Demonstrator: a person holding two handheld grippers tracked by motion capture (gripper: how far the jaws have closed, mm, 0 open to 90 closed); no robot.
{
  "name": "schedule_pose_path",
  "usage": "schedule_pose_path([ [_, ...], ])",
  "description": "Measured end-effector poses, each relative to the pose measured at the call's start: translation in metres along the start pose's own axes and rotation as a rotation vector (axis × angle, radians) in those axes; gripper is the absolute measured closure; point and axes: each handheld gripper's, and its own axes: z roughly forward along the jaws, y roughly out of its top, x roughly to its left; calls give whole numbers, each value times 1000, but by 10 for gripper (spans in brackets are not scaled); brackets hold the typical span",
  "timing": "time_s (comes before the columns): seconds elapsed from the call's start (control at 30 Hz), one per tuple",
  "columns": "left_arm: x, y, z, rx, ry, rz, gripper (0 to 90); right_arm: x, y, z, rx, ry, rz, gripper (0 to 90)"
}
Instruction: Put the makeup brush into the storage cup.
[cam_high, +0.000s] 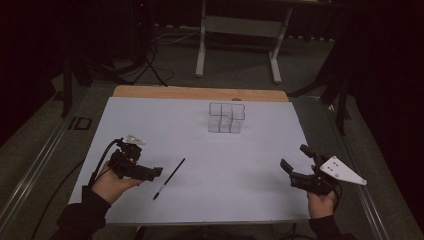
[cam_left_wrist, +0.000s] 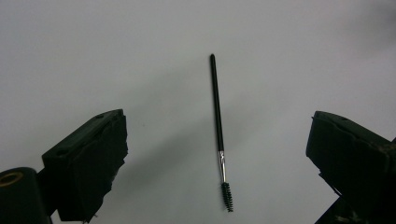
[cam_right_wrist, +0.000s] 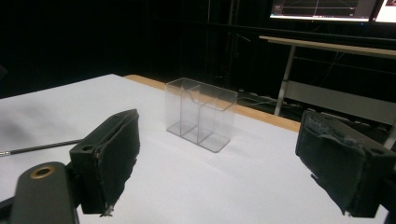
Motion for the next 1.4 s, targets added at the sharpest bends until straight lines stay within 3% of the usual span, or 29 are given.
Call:
schedule_pose_path([
  [0.1,-2,0,5,15,4,7,84,0,0,0,2,0,2,134],
  [0.13,-4,0,9,20,4,-1,132,0,0,0,1,1,1,134],
  [0.27,-8,-1,18,46,12,-16,186,0,0,0,1,0,-1,134],
  [0.43,-10,-4,31,85,21,-38,340,0,0,0,4,1,-2,134],
  [0.87,-5,-10,53,155,-41,-94,585,0,0,1,9,6,-2,134],
  [1.1,-4,-13,66,210,-65,-79,625,0,-1,1,10,10,1,134],
  [1.4,-4,-12,76,261,-62,-62,654,0,-1,1,11,10,1,134],
])
